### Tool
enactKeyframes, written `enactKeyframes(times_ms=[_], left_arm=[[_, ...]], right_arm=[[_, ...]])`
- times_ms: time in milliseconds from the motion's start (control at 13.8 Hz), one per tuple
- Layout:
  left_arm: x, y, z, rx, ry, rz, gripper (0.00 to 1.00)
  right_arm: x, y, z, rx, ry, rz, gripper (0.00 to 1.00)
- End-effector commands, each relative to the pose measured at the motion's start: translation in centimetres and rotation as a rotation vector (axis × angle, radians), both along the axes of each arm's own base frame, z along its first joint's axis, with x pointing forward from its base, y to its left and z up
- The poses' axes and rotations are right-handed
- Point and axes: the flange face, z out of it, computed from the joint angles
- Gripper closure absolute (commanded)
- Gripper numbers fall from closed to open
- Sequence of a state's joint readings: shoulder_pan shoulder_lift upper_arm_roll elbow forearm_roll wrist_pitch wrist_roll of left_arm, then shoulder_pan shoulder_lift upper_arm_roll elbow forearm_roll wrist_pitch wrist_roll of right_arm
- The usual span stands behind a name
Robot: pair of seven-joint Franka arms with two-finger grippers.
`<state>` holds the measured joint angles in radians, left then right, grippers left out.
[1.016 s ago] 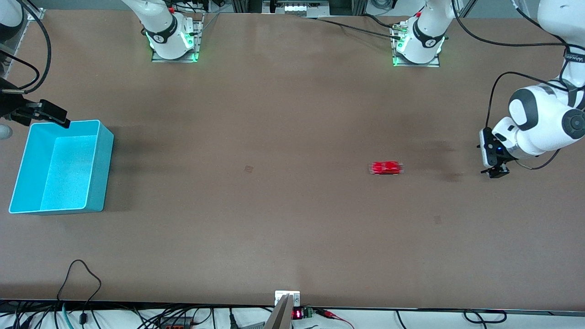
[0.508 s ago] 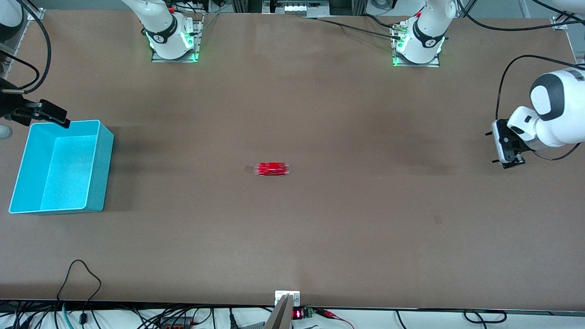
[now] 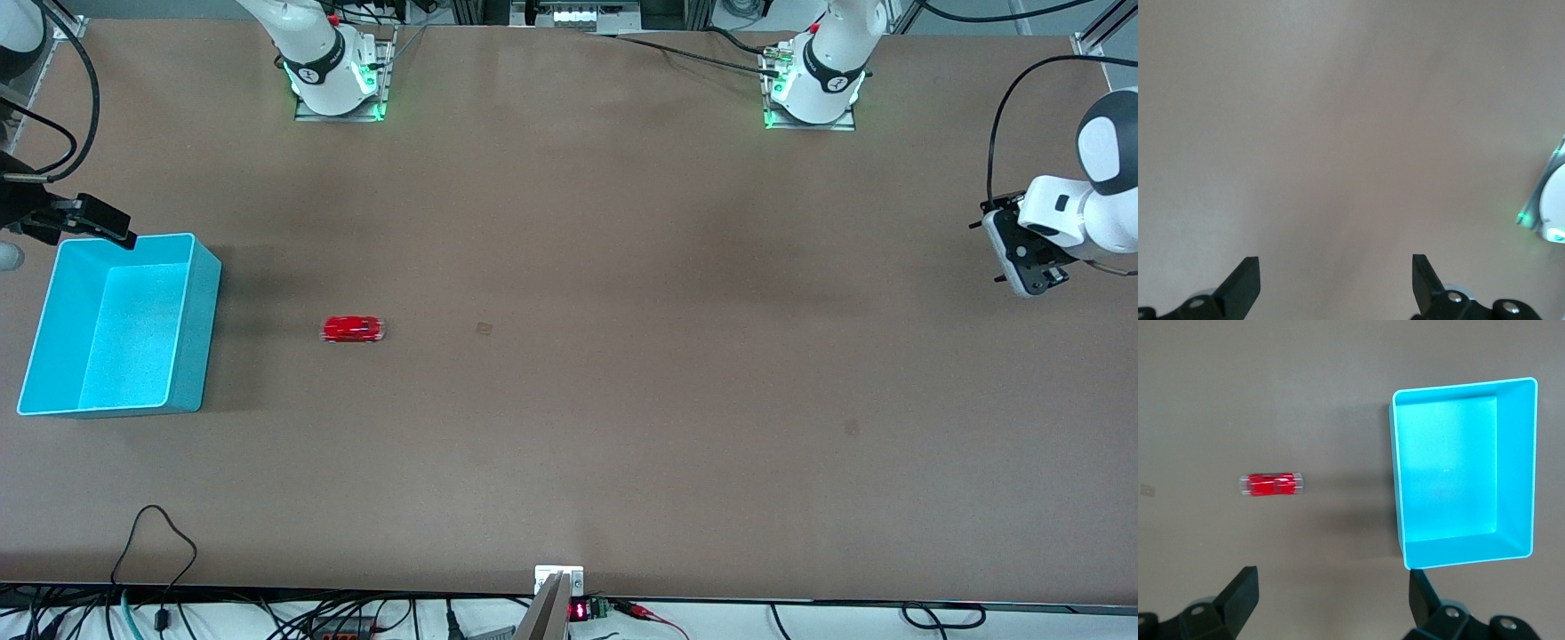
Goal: Wind red beetle toy and store in blue box
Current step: 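Release the car toward the blue box and lift the left gripper away, then reach the right gripper to the red car beside the blue box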
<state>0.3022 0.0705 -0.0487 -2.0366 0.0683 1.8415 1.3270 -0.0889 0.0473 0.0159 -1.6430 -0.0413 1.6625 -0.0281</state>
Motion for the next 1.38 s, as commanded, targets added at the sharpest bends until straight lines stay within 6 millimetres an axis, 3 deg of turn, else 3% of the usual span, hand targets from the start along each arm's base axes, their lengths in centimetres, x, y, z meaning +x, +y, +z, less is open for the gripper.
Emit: enactKeyframes(times_ms=[0,435,726,944,1089,1306], left_arm=[[0.8,-1.4,3.3,0.049,0.044,0.078,0.00],[2.7,-7.9,10.5,0.148,0.048,0.298,0.00],[2.8,-12.7,13.5,0.233,0.048,0.496,0.00],[2.7,-16.5,14.5,0.294,0.027,0.647,0.00],[2.9,-17.8,15.4,0.313,0.006,0.770,0.00],[3.6,-19.6,16.6,0.331,-0.033,0.895,0.00]], right_arm=[[-0.3,0.0,0.0,0.015,-0.002,-0.017,0.00],[-0.2,0.2,0.1,0.016,-0.006,-0.014,0.00],[-0.1,0.4,0.1,0.009,-0.007,0.009,0.00],[0.5,0.4,-1.1,0.018,0.006,0.006,0.00],[0.5,0.8,-1.1,0.015,0.008,0.013,0.00],[1.9,1.0,-4.9,0.059,0.068,0.035,0.00]])
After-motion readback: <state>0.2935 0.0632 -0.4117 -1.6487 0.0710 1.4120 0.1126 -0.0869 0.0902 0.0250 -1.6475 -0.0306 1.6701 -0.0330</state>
